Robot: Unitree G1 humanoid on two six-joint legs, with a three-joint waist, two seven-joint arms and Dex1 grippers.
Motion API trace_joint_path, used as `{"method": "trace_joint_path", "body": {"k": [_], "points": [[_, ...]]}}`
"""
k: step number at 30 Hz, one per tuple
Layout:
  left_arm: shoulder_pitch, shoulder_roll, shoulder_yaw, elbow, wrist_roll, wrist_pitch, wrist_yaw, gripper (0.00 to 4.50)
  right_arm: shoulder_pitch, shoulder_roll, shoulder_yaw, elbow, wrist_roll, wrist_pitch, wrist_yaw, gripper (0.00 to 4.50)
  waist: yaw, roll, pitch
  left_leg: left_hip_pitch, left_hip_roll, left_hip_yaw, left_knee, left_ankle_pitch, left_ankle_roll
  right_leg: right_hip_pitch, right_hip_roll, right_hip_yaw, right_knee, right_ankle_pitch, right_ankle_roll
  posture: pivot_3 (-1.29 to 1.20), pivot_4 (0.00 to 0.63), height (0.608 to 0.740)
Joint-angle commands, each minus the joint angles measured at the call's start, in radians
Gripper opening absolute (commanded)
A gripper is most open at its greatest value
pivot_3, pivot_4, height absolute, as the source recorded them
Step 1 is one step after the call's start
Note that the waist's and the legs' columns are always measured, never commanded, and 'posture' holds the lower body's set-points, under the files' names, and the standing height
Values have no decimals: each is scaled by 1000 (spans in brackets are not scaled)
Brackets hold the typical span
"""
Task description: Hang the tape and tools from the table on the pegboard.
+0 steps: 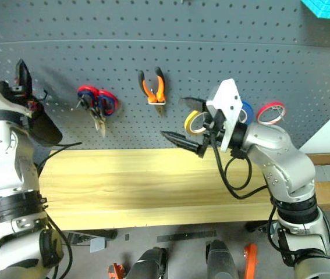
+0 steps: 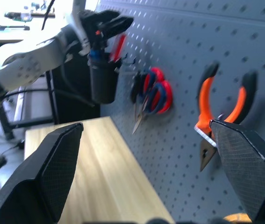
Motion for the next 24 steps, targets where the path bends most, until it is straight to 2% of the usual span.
{"method": "trace_joint_path", "body": {"k": [1,2,5,7,11,16,19,24], "points": [[4,5,39,-68,-10,-12,28,4262,-16,1,-34,-21,14,-25,-4,4500,-2,0,-1,0,0,0,0,0,0,0,0,0,0,0,0,-79,170,740],[3,7,43,-76,-5,-10,40,4475,-15,0,-34,-20,14,-27,-3,4500,-3,0,-1,0,0,0,0,0,0,0,0,0,0,0,0,-79,170,740],[-13,18,47,-115,9,12,75,4475,-9,-7,-36,-20,13,-31,3,4500,-4,0,-2,0,0,0,0,0,0,0,0,0,0,0,0,-78,169,740],[-57,40,-3,-170,12,19,40,4475,-4,-11,-44,-20,17,-31,3,4500,-3,-1,-2,0,0,0,0,0,0,0,0,0,0,0,0,-69,166,740],[-97,22,-161,-315,-78,131,-124,4475,25,-31,-56,-34,27,-21,16,4500,10,-2,-4,-1,0,0,1,0,0,1,0,-1,0,0,0,-74,163,740],[28,16,-255,-490,-159,274,-243,4475,124,-109,-72,-77,50,-4,64,4500,1,7,-14,0,-1,2,-1,0,0,1,-1,1,-1,0,0,-81,165,740],[120,-3,-269,-570,-190,378,-234,4475,173,-144,-86,-94,60,1,72,4500,-15,7,-14,1,1,2,-1,0,0,0,1,2,1,0,0,-80,164,740],[337,-70,-310,-660,-246,609,-171,4475,236,-165,-96,-104,54,0,55,4500,-9,14,-23,3,2,2,0,0,1,2,3,3,1,1,-1,-74,156,740]]}}
